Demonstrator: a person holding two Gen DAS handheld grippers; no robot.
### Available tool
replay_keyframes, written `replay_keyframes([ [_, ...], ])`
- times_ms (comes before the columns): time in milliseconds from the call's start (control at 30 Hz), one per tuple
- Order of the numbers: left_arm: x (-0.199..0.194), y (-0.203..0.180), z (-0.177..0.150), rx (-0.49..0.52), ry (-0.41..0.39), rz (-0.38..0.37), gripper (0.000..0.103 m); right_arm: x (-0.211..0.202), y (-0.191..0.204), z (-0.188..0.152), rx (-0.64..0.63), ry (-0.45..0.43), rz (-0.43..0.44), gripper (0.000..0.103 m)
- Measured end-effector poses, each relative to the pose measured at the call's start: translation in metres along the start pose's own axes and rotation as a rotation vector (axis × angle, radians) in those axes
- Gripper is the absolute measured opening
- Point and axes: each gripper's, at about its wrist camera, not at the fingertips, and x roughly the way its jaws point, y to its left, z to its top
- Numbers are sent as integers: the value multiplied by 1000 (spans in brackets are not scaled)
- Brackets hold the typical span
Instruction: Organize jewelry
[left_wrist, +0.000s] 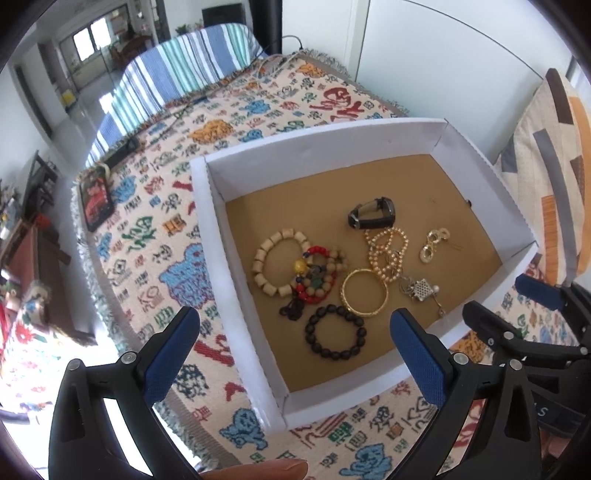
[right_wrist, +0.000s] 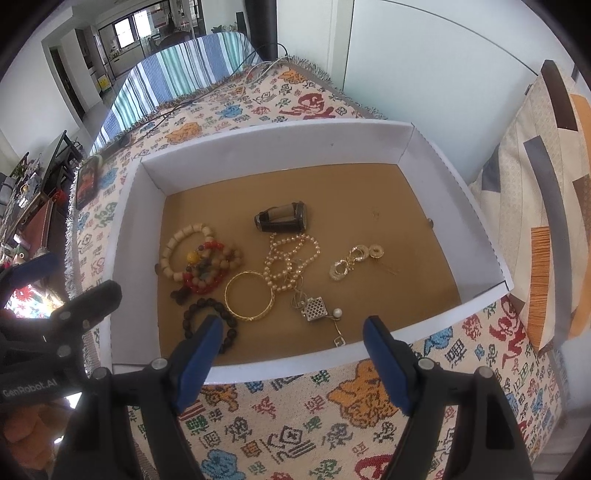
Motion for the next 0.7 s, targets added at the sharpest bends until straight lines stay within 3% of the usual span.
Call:
replay_keyframes([
  [700, 3, -4, -6, -2, -1, 14, 102, 2, -4, -7, 33, 7, 7, 80],
])
